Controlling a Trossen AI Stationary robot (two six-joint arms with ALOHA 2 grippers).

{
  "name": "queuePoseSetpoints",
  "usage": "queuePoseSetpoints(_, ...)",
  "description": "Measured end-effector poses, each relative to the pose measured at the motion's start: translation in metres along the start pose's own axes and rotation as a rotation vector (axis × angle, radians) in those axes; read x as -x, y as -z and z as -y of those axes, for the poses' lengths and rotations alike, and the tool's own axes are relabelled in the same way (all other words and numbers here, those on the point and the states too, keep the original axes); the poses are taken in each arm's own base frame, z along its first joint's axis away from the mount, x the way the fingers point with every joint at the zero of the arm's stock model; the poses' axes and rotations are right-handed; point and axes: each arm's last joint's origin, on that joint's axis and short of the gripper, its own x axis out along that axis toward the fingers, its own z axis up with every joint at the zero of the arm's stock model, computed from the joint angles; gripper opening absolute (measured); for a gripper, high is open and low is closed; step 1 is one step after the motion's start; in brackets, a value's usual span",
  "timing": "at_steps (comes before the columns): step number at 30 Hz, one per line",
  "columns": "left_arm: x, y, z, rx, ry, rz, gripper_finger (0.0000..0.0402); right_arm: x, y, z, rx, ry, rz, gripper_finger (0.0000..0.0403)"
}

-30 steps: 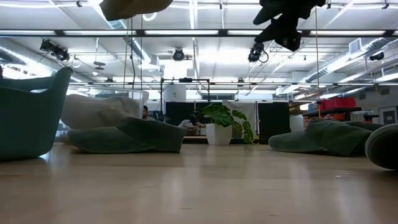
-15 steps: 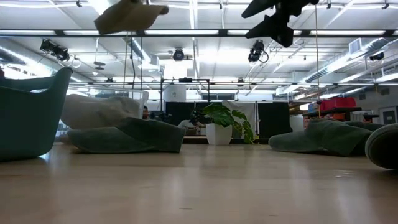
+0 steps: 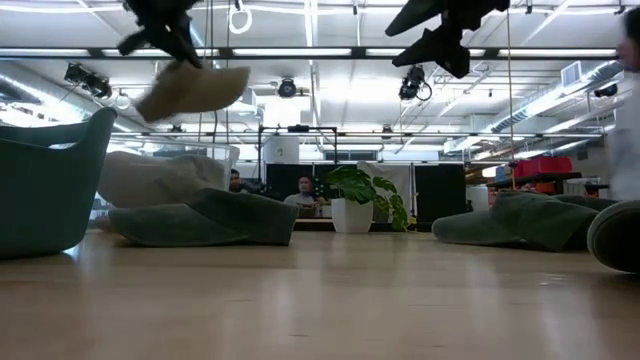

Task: Pick & Place hat
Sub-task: Put the brown cap into the transparent bin

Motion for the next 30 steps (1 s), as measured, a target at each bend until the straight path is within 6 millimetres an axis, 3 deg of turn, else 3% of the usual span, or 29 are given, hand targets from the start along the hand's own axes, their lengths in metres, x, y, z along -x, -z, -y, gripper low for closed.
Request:
queuePoseSetpoints(6, -0.042, 0.031, -0.016, 0.060, -0.003, 0.018, 0.0005, 0.000, -0.004, 0.006, -0.021, 0.021, 0.012, 0.0209)
queuePoseSetpoints(11, -0.063, 0.049, -0.029, 0.085, -0.048, 0.011, 0.0005, 0.000, -0.005, 0.008, -0.026, 0.027, 0.016, 0.0209)
queuePoseSetpoints(17, -0.061, 0.042, -0.033, 0.078, -0.057, 0.020, 0.0005, 0.000, -0.005, 0.008, -0.027, 0.027, 0.017, 0.0209)
queuePoseSetpoints(25, -0.041, 0.027, -0.023, 0.072, -0.041, 0.020, 0.0005, 0.000, -0.005, 0.008, -0.027, 0.028, 0.017, 0.0209)
queuePoseSetpoints(30, -0.036, 0.034, -0.029, 0.068, -0.136, -0.061, 0.0005, 0.000, -0.005, 0.008, -0.027, 0.028, 0.017, 0.0209)
